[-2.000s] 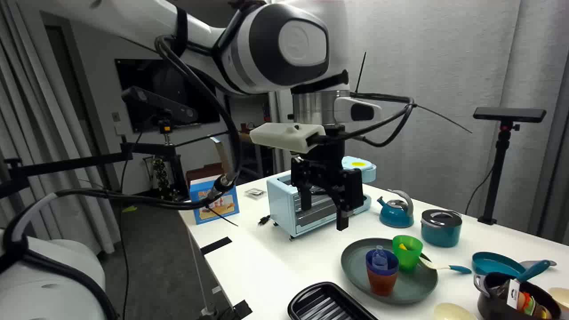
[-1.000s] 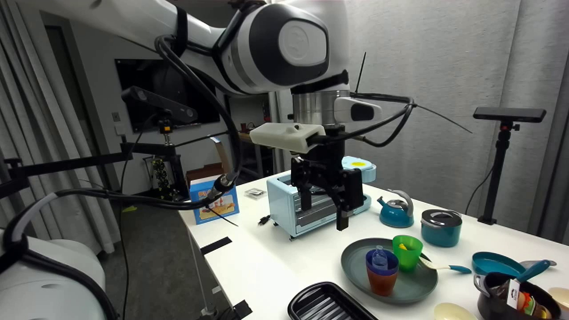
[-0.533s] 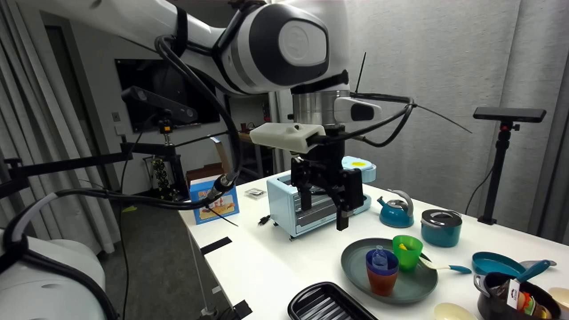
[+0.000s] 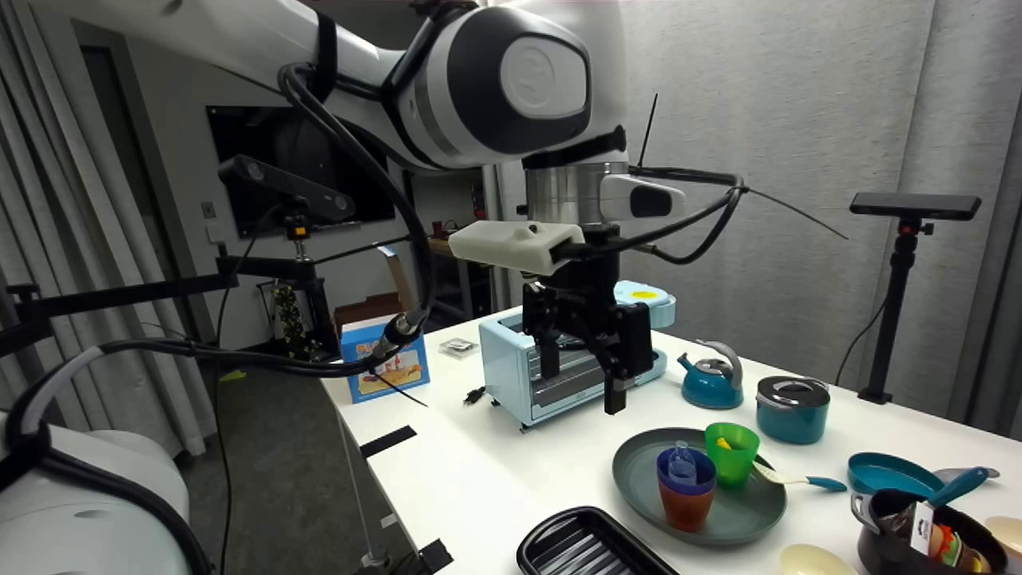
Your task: Empty the contents in the green cup.
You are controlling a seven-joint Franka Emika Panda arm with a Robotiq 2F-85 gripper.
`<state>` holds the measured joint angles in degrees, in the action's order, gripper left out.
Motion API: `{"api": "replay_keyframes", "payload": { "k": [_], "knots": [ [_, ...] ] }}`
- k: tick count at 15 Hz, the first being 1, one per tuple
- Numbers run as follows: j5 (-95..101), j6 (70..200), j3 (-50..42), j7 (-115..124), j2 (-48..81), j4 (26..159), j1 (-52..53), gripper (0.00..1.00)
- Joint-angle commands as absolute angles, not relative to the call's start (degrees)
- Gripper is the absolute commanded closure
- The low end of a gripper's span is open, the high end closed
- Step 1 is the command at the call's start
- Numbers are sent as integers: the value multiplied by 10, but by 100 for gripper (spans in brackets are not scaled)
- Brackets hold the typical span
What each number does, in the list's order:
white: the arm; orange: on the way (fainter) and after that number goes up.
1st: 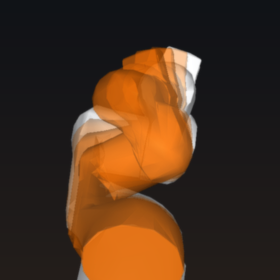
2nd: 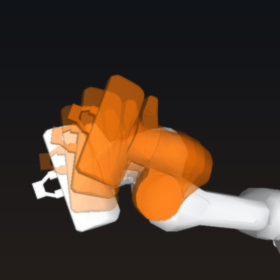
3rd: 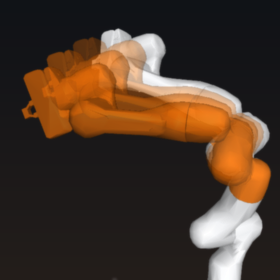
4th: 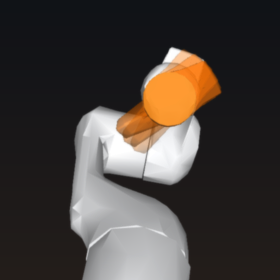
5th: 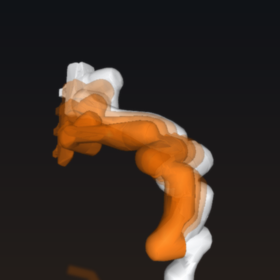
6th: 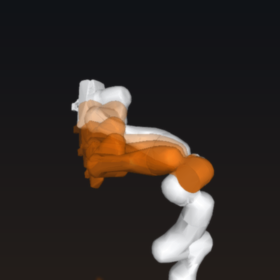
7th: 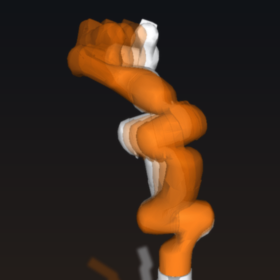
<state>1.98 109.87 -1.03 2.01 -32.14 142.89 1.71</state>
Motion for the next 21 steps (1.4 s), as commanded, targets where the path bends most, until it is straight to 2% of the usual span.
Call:
{"api": "replay_keyframes", "payload": {
  "k": [1, 4, 12, 21],
  "knots": [
    [16, 1098, -4, 17, -321, 1428, 10, 0],
    [17, 1102, 0, 20, -301, 1419, 13, 0],
    [44, 1213, -34, -40, -137, 1349, -10, 0],
    [29, 1304, -23, -56, -35, 1263, -4, 0]
  ]
}}
